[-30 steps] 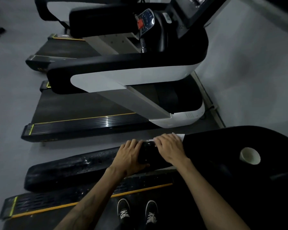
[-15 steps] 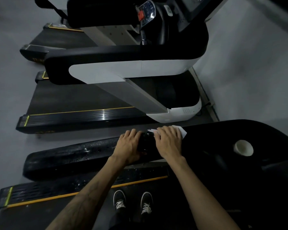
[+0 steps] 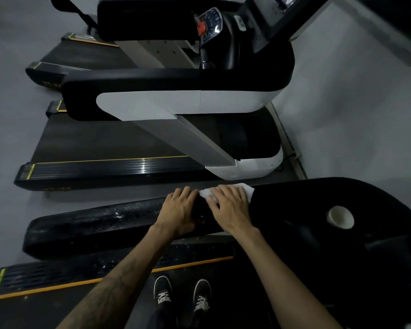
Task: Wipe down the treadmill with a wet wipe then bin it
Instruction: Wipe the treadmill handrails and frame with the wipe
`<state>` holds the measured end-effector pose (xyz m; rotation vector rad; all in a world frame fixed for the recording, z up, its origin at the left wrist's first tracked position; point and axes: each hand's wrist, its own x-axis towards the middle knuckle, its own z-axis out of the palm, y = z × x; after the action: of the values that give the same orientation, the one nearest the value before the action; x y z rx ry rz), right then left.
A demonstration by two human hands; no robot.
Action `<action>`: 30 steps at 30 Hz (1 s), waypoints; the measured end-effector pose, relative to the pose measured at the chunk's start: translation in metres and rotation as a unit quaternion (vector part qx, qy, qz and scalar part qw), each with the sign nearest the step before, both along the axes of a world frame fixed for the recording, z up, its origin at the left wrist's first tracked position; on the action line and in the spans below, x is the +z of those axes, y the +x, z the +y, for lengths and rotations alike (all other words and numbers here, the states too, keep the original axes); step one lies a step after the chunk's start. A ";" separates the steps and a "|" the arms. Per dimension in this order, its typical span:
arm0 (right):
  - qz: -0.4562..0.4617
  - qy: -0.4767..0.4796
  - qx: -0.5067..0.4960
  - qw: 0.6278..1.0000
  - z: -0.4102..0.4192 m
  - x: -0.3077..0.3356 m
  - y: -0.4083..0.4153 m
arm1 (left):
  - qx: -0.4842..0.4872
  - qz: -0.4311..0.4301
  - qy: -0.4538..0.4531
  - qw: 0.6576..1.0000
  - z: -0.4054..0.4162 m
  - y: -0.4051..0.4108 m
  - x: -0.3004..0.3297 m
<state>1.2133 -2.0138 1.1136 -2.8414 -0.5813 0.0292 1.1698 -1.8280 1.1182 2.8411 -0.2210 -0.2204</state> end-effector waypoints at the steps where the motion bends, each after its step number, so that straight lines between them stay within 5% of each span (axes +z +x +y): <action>1: 0.014 0.001 0.016 1.000 0.000 0.001 0.002 | 0.001 0.000 -0.001 1.000 0.000 0.000 0.000; 9: 0.011 -0.016 -0.067 0.998 0.008 -0.005 -0.006 | 0.007 0.004 -0.011 1.000 0.000 -0.002 0.001; 14: 0.010 0.010 0.003 1.000 0.005 -0.004 -0.003 | 0.015 -0.017 -0.016 1.000 0.000 -0.003 -0.002; 30: 0.016 -0.034 -0.035 0.999 -0.012 -0.012 -0.016 | 0.030 -0.017 -0.059 0.998 0.001 -0.003 -0.003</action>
<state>1.1975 -2.0261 1.1012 -2.9189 -0.4815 0.0837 1.1666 -1.8268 1.1151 2.7318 -0.1492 -0.1410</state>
